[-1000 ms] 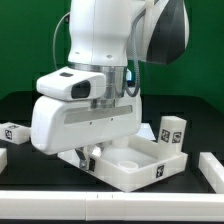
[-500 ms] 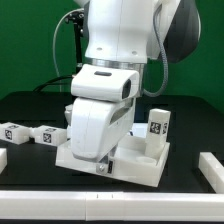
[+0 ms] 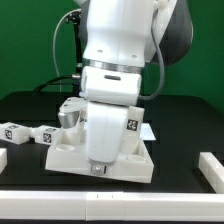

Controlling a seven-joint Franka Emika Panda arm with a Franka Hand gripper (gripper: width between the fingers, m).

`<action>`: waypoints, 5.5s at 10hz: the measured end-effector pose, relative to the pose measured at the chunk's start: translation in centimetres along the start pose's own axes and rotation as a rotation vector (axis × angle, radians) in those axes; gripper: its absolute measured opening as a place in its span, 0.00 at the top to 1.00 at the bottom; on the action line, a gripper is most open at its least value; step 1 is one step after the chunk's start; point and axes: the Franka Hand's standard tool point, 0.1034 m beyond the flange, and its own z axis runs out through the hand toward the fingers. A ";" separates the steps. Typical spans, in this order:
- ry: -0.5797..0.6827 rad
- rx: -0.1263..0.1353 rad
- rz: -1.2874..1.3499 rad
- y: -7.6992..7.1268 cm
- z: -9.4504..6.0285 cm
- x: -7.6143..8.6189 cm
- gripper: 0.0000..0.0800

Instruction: Assemble square table

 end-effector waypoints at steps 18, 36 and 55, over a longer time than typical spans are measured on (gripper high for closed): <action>0.030 0.018 0.068 5.3 -0.7 7.2 0.94; -0.039 0.091 0.521 4.7 -6.4 1.6 0.19; 0.003 0.060 0.532 -14.7 -4.2 -6.2 0.19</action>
Offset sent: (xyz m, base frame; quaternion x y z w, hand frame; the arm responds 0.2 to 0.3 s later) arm 0.0000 0.0000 0.0000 0.0000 0.0000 -0.0650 0.9979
